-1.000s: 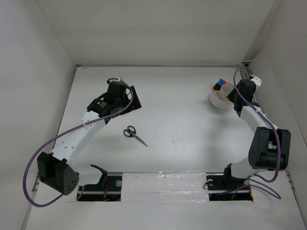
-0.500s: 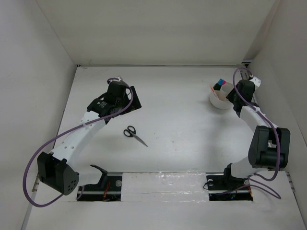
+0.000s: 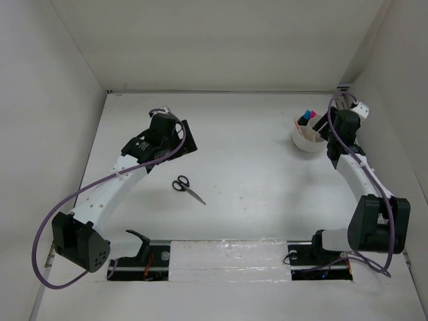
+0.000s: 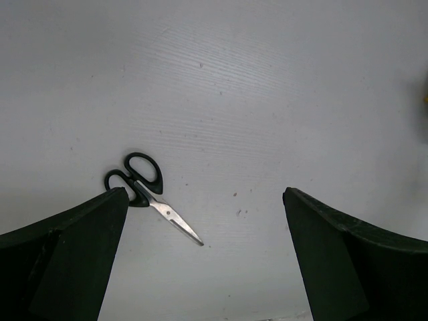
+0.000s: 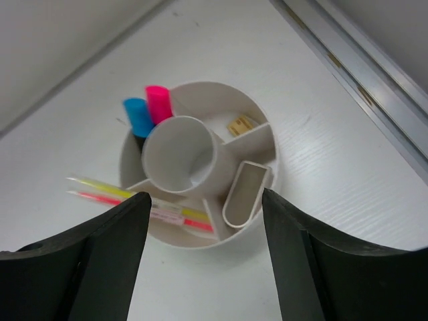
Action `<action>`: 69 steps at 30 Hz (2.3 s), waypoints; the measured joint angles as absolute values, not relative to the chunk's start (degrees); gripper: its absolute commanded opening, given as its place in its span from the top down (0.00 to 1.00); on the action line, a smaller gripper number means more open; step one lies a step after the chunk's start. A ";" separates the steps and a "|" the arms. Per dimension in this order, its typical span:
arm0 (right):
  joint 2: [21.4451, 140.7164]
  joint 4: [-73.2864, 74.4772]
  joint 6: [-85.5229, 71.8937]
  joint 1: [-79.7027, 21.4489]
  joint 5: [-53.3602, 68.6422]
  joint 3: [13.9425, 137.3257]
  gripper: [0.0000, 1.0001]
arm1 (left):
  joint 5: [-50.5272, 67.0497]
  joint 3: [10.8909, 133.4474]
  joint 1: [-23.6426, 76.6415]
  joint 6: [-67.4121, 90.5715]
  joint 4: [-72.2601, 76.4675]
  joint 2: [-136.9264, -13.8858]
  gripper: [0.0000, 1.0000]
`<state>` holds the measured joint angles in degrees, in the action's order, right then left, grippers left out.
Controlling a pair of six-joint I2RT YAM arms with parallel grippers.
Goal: Sort the stationery into containers
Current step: Place the stapler in the storage box, then pick up the scissors from the center of the board.
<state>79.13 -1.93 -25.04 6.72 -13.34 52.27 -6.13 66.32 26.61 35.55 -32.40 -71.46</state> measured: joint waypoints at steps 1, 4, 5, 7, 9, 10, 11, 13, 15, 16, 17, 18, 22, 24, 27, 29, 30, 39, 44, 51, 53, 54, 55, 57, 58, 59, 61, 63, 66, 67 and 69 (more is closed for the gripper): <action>77.80 -1.98 -25.04 6.04 -13.39 52.27 0.25 | -6.28 66.32 26.61 35.86 -32.40 -71.46 0.00; 73.80 -2.07 -24.32 2.85 -13.34 52.27 0.23 | -8.01 66.32 26.63 37.26 -32.67 -71.50 0.00; 72.71 -2.07 -23.92 1.28 -13.39 52.31 0.23 | -8.93 66.32 26.61 38.30 -32.99 -71.53 0.00; 71.09 -2.13 -22.63 -2.52 -12.99 52.51 0.23 | -11.60 66.32 26.61 40.95 -34.11 -71.53 0.00; 70.50 -2.11 -21.39 -6.83 -12.69 52.88 0.23 | -14.63 66.15 26.57 44.31 -35.75 -71.53 0.00; 70.48 -1.98 -20.67 -8.82 -12.16 53.19 0.23 | -16.08 65.76 26.52 46.26 -36.51 -71.53 0.00; 70.59 -1.91 -20.08 -11.05 -11.53 53.47 0.23 | -17.41 65.12 26.50 48.10 -37.30 -71.50 0.00; 70.76 -1.78 -19.14 -14.61 -10.13 53.76 0.23 | -19.31 62.83 26.48 51.68 -38.89 -71.22 0.00; 70.91 -1.65 -18.68 -17.39 -8.95 53.80 0.23 | -20.18 58.78 26.39 55.22 -40.07 -69.93 0.02; 70.96 -1.54 -18.48 -18.63 -8.54 53.80 0.23 | -20.38 56.73 26.39 56.84 -40.93 -69.14 0.04; 70.96 -1.45 -18.28 -19.66 -8.03 53.80 0.23 | -20.60 54.72 26.39 58.35 -41.60 -68.20 0.05; 70.98 -1.48 -18.13 -20.75 -7.44 53.80 0.23 | -20.67 52.99 26.39 59.61 -41.95 -67.31 0.07; 71.61 -1.65 -17.93 -24.32 -5.39 53.84 0.23 | -21.37 48.14 26.39 63.57 -43.11 -65.58 0.14; 72.25 -1.76 -17.93 -25.56 -4.43 53.87 0.23 | -21.23 46.72 26.39 64.51 -42.87 -66.39 0.16; 73.08 -1.74 -17.91 -26.41 -2.92 53.84 0.23 | -20.53 45.30 26.35 64.97 -40.86 -69.12 0.17; 73.14 -2.00 -17.91 -26.72 -2.02 53.84 0.23 | -19.73 44.82 26.35 65.06 -39.44 -71.70 0.18; 73.14 -2.11 -17.93 -26.81 -1.63 53.84 0.23 | -19.46 44.62 26.35 65.01 -38.79 -72.88 0.18; 73.14 -3.16 -17.93 -27.97 1.04 53.82 0.23 | -18.92 44.69 26.35 65.04 -35.35 -77.34 0.34; 73.14 -3.88 -17.93 -28.27 1.87 53.80 0.23 | -18.90 44.71 26.35 65.04 -34.87 -82.04 0.40; 73.06 -4.16 -17.93 -28.27 2.42 53.80 0.23 | -19.18 46.00 26.35 64.97 -33.89 -85.65 0.43; 72.79 -4.16 -17.91 -28.27 2.61 53.80 0.23 | -19.33 46.96 26.35 64.88 -33.61 -86.67 0.51; 72.66 -4.23 -17.91 -28.27 2.66 53.80 0.23 | -19.42 47.29 26.35 64.75 -33.45 -87.05 0.67; 72.55 -4.36 -17.91 -28.27 2.76 53.80 0.23 | -19.51 47.44 26.35 64.88 -33.21 -87.24 0.75; 72.36 -4.51 -17.96 -28.25 3.20 53.80 0.23 | -19.53 47.53 26.37 64.69 -32.51 -87.29 0.88; 72.34 -4.64 -17.96 -28.23 3.46 53.80 0.23 | -19.53 47.53 26.35 64.62 -32.32 -87.29 1.00; 72.34 -4.75 -17.96 -28.23 3.70 53.80 0.23 | -19.57 47.51 26.35 64.77 -31.99 -87.33 1.00; 72.34 -4.95 -17.96 -27.90 4.75 53.71 0.23 | -19.59 47.51 26.37 64.14 -31.24 -87.59 1.00; 72.34 -6.37 -18.00 -26.89 7.62 53.08 0.23 | -19.64 47.75 26.37 63.33 -30.87 -87.96 1.00; 72.36 -10.11 -18.63 -22.96 15.99 51.00 0.22 | -20.03 48.88 26.85 61.08 -29.78 -88.92 1.00; 72.47 -11.55 -18.98 -21.19 19.42 50.17 0.22 | -20.78 49.34 27.46 60.45 -29.36 -89.30 1.00; 73.30 -14.24 -19.84 -18.06 25.32 49.01 0.22 | -22.04 50.57 29.91 58.26 -29.04 -90.02 1.00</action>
<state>73.30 -14.24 -19.84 -18.06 25.32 49.01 -22.04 50.57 29.91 58.26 -29.04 -90.02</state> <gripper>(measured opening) 0.783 0.010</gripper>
